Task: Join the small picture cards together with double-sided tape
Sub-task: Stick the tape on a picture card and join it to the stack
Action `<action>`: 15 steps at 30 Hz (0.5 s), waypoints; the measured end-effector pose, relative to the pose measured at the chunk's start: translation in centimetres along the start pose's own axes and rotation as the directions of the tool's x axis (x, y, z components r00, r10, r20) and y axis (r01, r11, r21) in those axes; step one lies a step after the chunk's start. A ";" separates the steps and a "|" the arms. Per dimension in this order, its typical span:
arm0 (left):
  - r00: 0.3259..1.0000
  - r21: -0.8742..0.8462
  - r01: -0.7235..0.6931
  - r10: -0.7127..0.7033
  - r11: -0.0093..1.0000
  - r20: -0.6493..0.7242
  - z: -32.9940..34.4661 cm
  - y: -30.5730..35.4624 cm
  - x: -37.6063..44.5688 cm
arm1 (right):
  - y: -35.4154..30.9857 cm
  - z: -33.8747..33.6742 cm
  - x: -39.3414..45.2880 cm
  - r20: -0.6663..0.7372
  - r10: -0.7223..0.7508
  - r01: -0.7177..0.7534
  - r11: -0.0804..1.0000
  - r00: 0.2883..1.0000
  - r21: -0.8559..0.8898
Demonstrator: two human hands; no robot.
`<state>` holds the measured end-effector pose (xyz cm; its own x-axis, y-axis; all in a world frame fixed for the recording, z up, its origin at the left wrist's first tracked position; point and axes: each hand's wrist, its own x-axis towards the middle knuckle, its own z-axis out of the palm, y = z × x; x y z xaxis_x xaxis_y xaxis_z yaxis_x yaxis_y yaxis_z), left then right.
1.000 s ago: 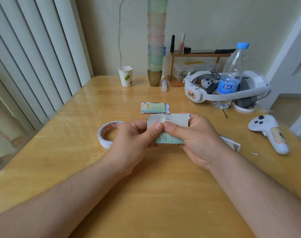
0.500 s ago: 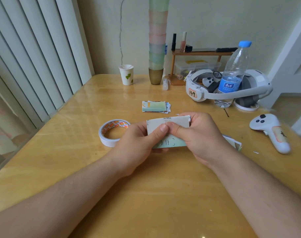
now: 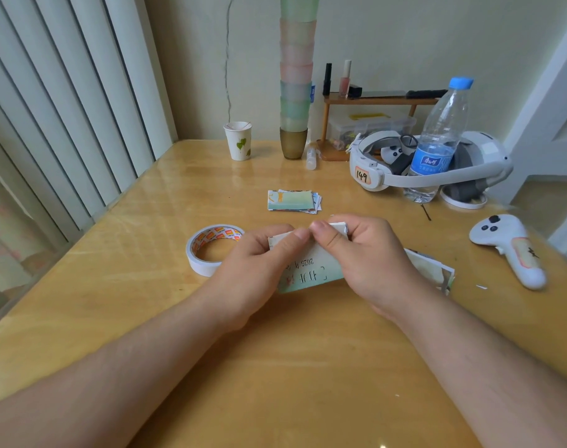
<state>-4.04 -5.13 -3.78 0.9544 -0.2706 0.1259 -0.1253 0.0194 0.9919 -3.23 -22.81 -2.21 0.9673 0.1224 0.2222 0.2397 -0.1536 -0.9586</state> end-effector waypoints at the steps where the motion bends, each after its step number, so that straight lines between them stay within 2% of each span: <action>1: 1.000 0.027 -0.022 0.022 0.999 0.008 0.0 0.1 0.0 | -0.1 0.0 0.0 0.004 -0.004 0.004 1.000 1.000 0.012; 5: 0.997 0.111 -0.074 0.075 0.991 -0.002 0.1 0.3 0.0 | 0.2 -0.2 0.0 0.012 0.006 -0.006 1.000 1.000 -0.003; 8: 0.996 0.114 -0.078 0.081 0.990 -0.024 0.0 0.3 0.0 | 0.3 -0.3 0.1 0.073 0.067 -0.070 0.997 0.995 0.035; 11: 0.997 0.058 -0.052 0.056 0.997 -0.061 -0.1 0.4 0.0 | 0.3 -0.2 0.0 0.114 0.100 -0.098 0.995 0.988 -0.022; 15: 0.999 -0.069 0.022 -0.025 0.997 -0.048 0.0 0.2 0.2 | 0.4 -0.2 0.2 0.063 0.056 -0.052 0.997 0.996 -0.063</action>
<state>-3.82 -5.21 -3.60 0.9691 -0.2245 0.1017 -0.0856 0.0800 0.9931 -2.93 -23.04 -2.56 0.9720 0.1749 0.1569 0.1941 -0.2215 -0.9556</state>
